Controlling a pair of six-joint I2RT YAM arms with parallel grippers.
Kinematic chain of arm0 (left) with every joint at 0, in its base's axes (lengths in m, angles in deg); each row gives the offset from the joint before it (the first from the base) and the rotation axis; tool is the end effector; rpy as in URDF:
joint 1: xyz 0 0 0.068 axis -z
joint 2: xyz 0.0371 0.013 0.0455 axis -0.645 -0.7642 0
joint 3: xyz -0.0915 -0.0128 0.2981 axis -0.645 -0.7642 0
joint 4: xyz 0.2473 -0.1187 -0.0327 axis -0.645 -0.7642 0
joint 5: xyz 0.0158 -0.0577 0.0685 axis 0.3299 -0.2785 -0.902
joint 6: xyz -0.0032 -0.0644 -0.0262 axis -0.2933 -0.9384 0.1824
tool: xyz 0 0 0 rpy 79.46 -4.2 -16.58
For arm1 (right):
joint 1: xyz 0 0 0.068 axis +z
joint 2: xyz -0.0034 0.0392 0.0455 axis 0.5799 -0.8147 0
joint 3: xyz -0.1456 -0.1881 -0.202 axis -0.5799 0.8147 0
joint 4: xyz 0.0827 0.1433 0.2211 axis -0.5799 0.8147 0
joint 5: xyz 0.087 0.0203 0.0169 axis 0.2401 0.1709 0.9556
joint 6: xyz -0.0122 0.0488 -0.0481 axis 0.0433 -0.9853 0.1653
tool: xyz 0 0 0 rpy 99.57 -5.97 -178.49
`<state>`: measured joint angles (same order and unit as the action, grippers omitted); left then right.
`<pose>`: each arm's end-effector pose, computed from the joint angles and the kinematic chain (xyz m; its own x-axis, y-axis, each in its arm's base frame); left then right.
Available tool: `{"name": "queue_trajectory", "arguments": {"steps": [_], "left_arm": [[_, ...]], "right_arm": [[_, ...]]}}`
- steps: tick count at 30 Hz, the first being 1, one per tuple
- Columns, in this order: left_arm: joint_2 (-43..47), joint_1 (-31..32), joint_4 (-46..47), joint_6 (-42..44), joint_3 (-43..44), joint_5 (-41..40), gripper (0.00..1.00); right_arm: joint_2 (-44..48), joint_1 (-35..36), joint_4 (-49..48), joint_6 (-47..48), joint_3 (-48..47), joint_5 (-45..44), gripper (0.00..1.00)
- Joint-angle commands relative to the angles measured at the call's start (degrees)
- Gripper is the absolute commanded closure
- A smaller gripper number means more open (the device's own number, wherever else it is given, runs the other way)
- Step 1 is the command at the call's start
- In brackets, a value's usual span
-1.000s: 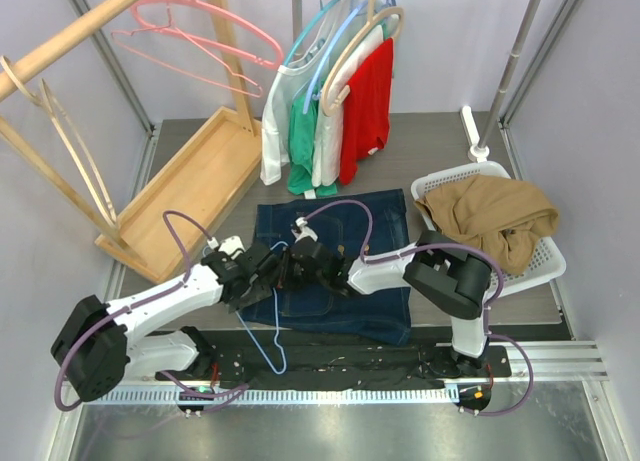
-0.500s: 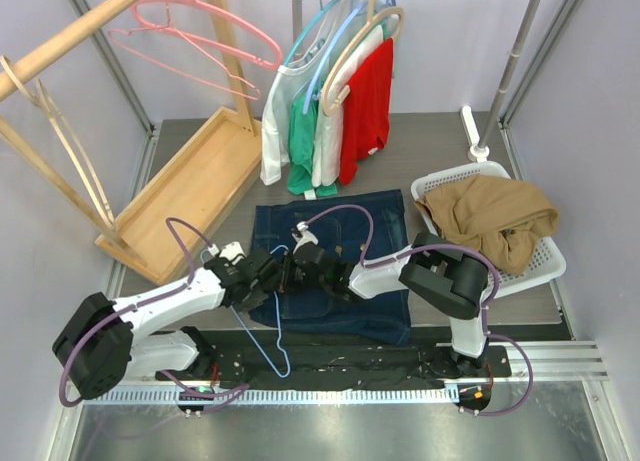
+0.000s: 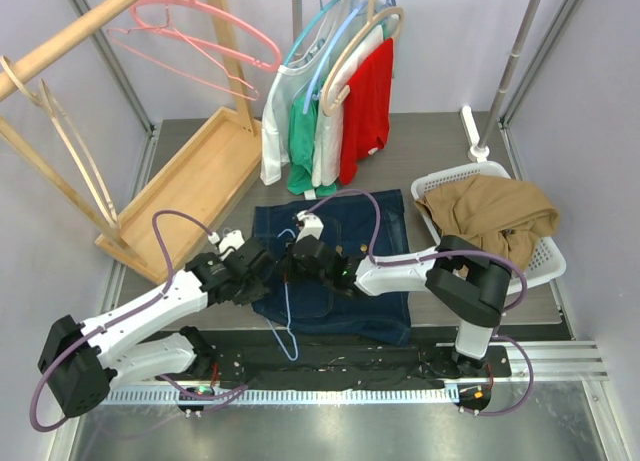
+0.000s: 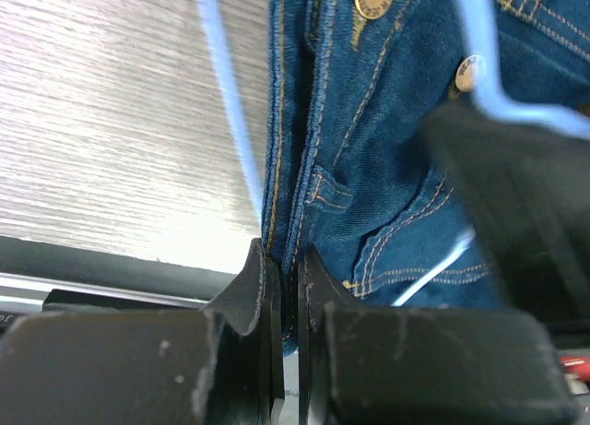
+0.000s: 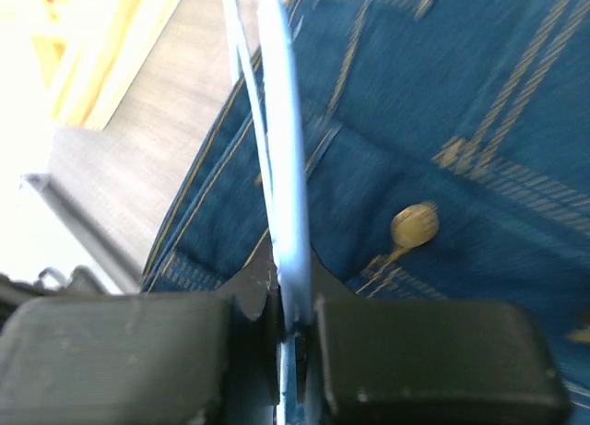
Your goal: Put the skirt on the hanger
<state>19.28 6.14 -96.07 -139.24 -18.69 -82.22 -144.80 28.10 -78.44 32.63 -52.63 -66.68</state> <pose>0.1318 -0.1137 0.2243 -0.8155 -0.4323 -0.3849 -0.3752 0.9011 -0.2172 0.1948 0.3677 0.1846 -0.7602 0.1390 -0.6347 -0.3560 0.7281 0.5858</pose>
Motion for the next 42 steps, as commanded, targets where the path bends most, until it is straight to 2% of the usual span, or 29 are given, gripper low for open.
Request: {"name": "queue_trajectory", "arguments": {"steps": [1,6,17,20,26,33,34,35,37,38,42], "left_arm": [[1.9,0.6,-1.0,2.1,-0.3,2.4,1.0],[3.0,1.5,0.0,2.8,-1.2,3.7,1.0],[1.7,2.3,0.2,4.6,-2.5,6.0,1.0],[0.8,2.4,-0.8,5.0,-2.0,5.3,1.0],[-0.8,2.4,-0.5,5.1,-1.8,4.5,1.0],[-3.3,2.3,-0.6,5.1,1.1,0.1,1.0],[-4.3,2.4,-0.8,5.3,2.2,-0.7,0.96],[-5.0,2.2,-1.0,5.3,2.8,-1.6,0.75],[-6.3,1.9,-1.3,5.4,4.8,-3.9,0.58],[-7.8,1.2,-1.4,5.4,5.4,-4.4,0.44],[-9.5,-1.4,-1.9,5.8,8.5,-6.6,0.34]], "right_arm": [[3.6,-0.3,6.6,6.8,-1.2,-12.1,0.99],[3.9,-0.4,7.2,6.7,-1.5,-17.5,0.99],[-0.9,-2.6,5.8,8.3,-8.6,-22.6,0.99],[-1.9,-3.5,8.0,7.0,-10.6,-24.8,0.99],[-0.7,-4.1,12.7,1.1,-7.8,-27.4,0.99],[2.9,-4.2,15.4,0.1,0.1,-23.1,0.99],[3.2,-4.2,15.9,-0.3,0.8,-22.8,0.99],[3.5,-4.2,16.0,-0.5,1.5,-22.6,0.99],[3.7,-4.2,16.0,-0.2,2.6,-22.0,0.99],[3.8,-4.1,16.2,-0.2,2.8,-22.0,0.99],[3.9,-4.1,17.7,0.9,2.2,-21.7,0.99]]}}
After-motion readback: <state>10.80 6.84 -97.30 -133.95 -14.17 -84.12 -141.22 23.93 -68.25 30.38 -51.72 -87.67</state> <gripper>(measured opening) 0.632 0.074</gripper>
